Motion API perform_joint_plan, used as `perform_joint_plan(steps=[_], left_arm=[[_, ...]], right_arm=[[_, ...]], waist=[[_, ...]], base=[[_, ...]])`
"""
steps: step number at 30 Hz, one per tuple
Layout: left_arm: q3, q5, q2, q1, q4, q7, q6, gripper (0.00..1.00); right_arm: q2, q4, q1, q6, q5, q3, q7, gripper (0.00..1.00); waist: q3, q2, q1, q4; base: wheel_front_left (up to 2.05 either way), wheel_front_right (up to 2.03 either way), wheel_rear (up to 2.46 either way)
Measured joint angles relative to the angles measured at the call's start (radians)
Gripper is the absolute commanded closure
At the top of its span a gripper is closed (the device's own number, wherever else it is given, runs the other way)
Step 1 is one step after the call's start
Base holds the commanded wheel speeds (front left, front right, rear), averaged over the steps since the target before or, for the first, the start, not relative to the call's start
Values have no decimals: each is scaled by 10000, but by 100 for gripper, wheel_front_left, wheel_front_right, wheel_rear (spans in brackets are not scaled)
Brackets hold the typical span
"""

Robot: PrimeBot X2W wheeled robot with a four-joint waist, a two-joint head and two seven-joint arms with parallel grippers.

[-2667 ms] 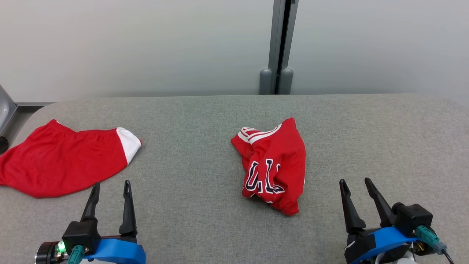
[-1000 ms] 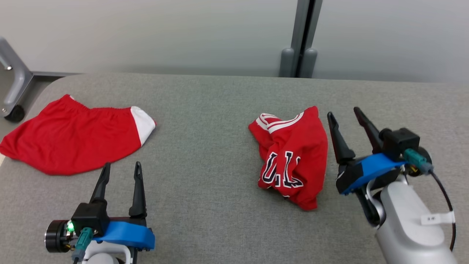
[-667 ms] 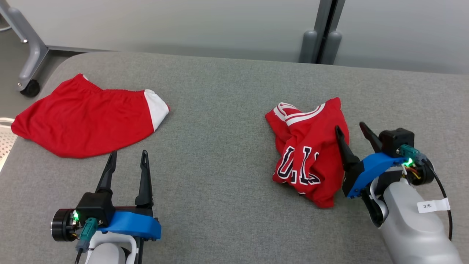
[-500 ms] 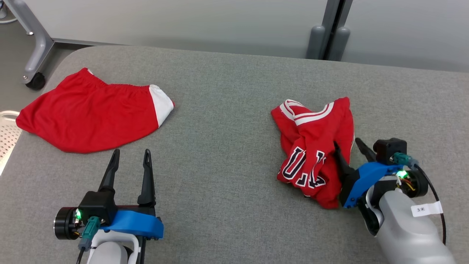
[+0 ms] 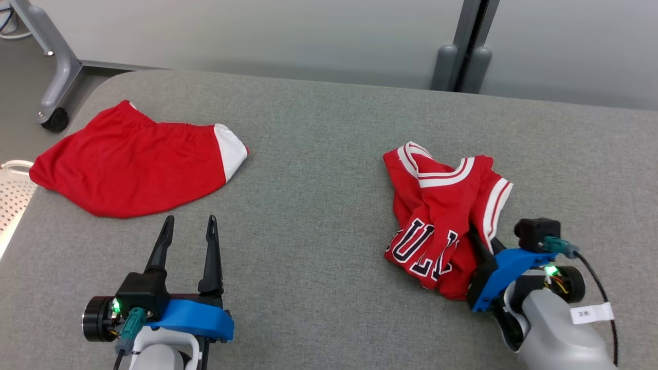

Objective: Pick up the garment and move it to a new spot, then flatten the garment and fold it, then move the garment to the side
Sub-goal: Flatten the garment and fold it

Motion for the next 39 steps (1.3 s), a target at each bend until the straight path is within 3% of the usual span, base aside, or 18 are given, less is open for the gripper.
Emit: perform_joint_plan(steps=[6,13,19,27,39], left_arm=[[31,-86,-2,338,35,0,10,0],[35,-230,-2,592,-4,0,58,0],[44,-259,-2,649,-25,0,84,0],[199,-293,-2,643,-100,0,127,0],[100,-443,2,631,-130,0,176,0]], right_arm=[[-771,-886,614,-2,577,-815,0,100],[-1793,-2017,929,-2,420,-1781,2,100],[-1889,-3359,1022,-2,-71,-1793,2,100],[-949,-4951,1183,-2,-217,418,2,100],[238,-4702,1222,-2,332,4880,0,100]], waist=[[-392,0,-2,-290],[-667,-1,-1,-698],[-719,0,-1,-827],[-741,-1,-1,-722],[-518,-1,-1,-96]], base=[[0,0,0],[0,0,0],[0,0,0],[0,0,0],[0,0,0]])
